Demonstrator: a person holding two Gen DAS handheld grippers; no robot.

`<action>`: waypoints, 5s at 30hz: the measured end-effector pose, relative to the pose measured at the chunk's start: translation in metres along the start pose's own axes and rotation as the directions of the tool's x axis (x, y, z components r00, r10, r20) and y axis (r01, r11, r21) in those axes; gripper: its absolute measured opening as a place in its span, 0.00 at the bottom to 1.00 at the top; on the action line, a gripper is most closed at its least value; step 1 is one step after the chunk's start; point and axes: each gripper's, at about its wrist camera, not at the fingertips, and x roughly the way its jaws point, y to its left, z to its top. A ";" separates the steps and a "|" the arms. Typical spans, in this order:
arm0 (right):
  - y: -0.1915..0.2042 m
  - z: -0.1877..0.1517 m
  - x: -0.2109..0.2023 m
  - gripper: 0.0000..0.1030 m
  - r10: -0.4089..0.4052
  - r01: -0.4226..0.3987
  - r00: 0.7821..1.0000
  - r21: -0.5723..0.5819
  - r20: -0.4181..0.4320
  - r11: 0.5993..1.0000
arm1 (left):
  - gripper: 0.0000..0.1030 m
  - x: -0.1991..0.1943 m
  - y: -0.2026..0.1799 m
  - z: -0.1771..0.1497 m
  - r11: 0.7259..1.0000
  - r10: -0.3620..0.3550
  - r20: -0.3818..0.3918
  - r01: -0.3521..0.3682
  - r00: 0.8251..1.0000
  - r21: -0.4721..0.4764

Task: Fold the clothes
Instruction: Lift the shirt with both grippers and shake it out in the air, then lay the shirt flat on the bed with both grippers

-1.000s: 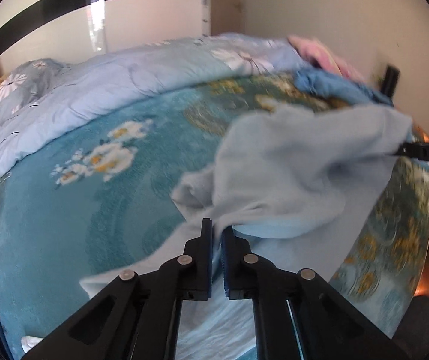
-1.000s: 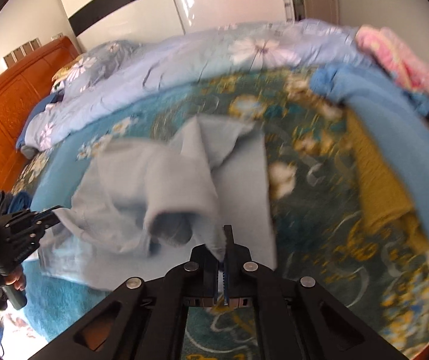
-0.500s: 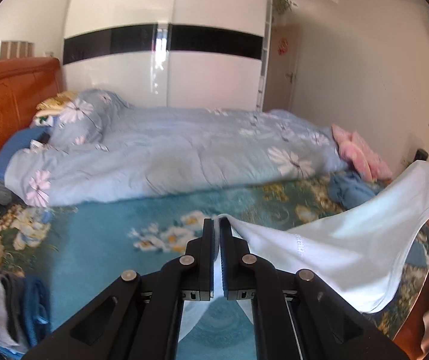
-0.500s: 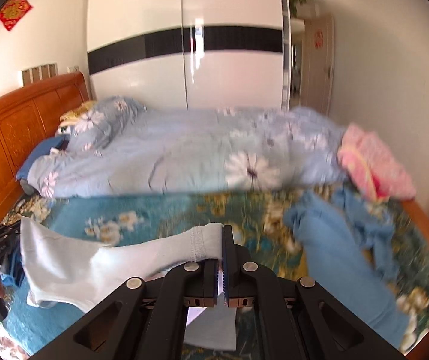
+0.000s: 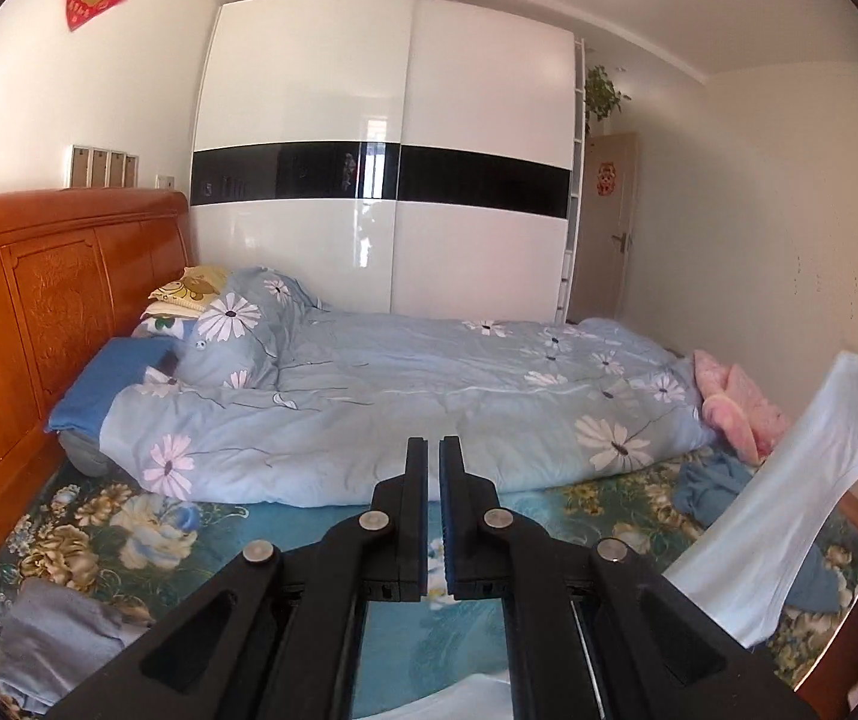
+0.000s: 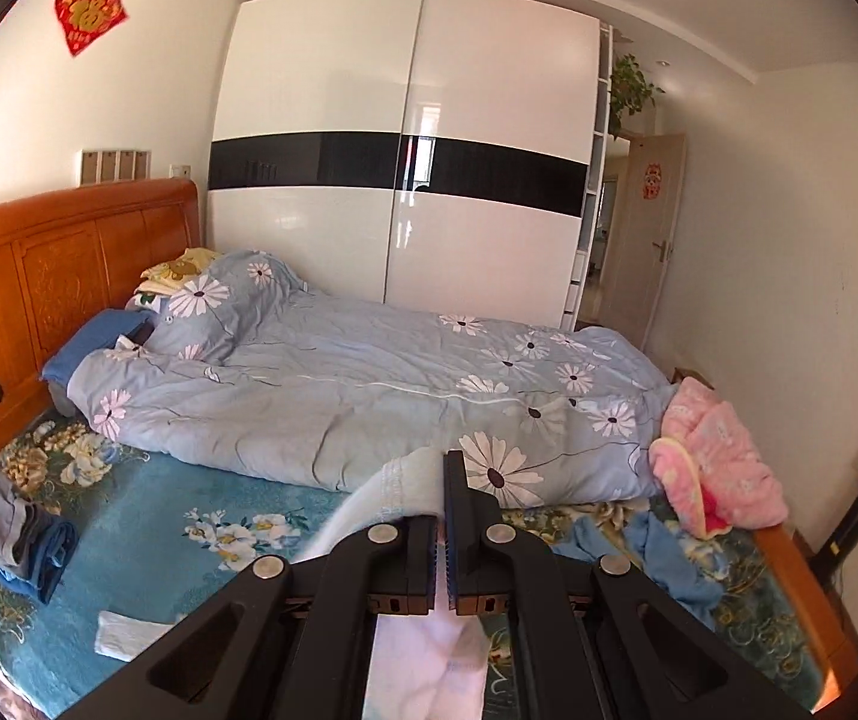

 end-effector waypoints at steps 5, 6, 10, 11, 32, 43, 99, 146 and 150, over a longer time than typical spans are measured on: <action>0.009 -0.002 0.001 0.02 0.010 -0.010 1.000 0.002 -0.012 1.000 | 0.04 0.001 -0.006 -0.032 0.999 -0.039 -0.062 0.041 0.997 0.035; 0.009 -0.003 0.002 0.02 0.011 -0.011 1.000 0.004 -0.016 1.000 | 0.04 0.004 -0.009 -0.042 0.997 -0.055 -0.081 0.058 0.995 0.043; 0.012 -0.005 0.003 0.02 0.004 -0.005 1.000 -0.007 -0.028 1.000 | 0.04 0.022 -0.030 -0.083 0.988 -0.115 -0.164 0.130 0.980 0.084; 0.010 -0.006 0.003 0.02 0.002 -0.002 1.000 -0.010 -0.031 1.000 | 0.04 0.028 -0.037 -0.094 0.984 -0.134 -0.189 0.153 0.973 0.092; -0.014 -0.032 0.033 0.02 0.011 -0.010 0.994 0.014 -0.104 1.000 | 0.70 0.122 -0.239 -0.260 0.879 -0.244 -0.391 0.372 0.887 0.296; -0.020 -0.040 0.044 0.02 0.039 -0.039 0.994 0.007 -0.107 0.999 | 0.64 0.160 -0.236 -0.254 0.934 -0.203 -0.364 0.291 0.909 0.206; 0.061 0.011 -0.092 0.02 0.171 -0.162 0.984 -0.133 0.057 0.978 | 0.03 -0.090 -0.003 0.007 0.973 0.132 0.162 -0.159 0.978 0.170; 0.077 -0.200 0.379 0.52 0.250 -0.355 0.773 -0.071 -0.583 0.932 | 0.70 0.268 0.041 -0.174 0.985 0.001 -0.439 0.075 0.899 0.156; 0.105 -0.205 0.366 0.54 0.260 -0.434 0.769 -0.179 -0.584 0.883 | 0.70 0.272 0.010 -0.191 0.937 0.014 -0.498 0.163 0.867 0.309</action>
